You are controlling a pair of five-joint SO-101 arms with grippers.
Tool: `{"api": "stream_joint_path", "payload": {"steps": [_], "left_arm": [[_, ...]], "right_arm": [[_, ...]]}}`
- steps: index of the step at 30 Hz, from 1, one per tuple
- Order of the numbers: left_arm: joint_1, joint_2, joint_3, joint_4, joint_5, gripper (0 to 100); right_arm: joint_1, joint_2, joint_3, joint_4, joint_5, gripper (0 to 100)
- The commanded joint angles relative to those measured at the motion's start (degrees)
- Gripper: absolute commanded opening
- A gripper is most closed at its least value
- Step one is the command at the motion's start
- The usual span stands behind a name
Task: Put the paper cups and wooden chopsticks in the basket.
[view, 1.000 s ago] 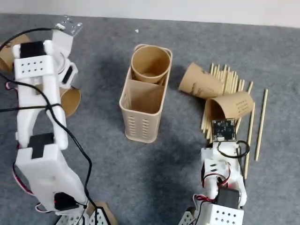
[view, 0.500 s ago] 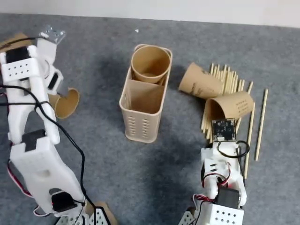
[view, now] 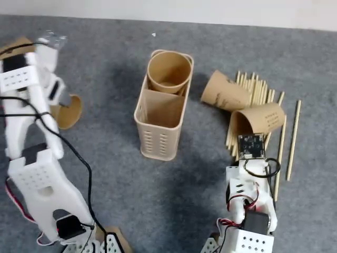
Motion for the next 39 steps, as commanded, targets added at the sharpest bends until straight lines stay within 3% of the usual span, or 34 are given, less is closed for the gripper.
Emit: {"api": "stream_joint_path", "payload": {"steps": [1, 13, 23, 29, 39], "left_arm": [[-3.56, -0.4, -3.56, -0.62, -2.2, 24], [-12.35, -0.22, -9.71, -1.14, -2.99, 24], [-21.05, 5.76, -9.71, -10.37, -1.93, 24], [-17.71, 8.13, -9.71, -16.7, 4.48, 24], [-6.11, 8.66, -23.08, -15.47, 5.27, 24]], "right_arm": [[-0.57, -0.57, 4.0, -0.84, 0.7, 22.0], [-0.57, -0.57, 3.91, -0.75, 0.7, 22.0], [-0.57, -0.57, 3.91, -0.66, 0.7, 22.0], [-0.57, -0.57, 3.91, -0.66, 0.7, 22.0], [-0.57, -0.57, 3.91, -0.66, 0.79, 22.0]]}}
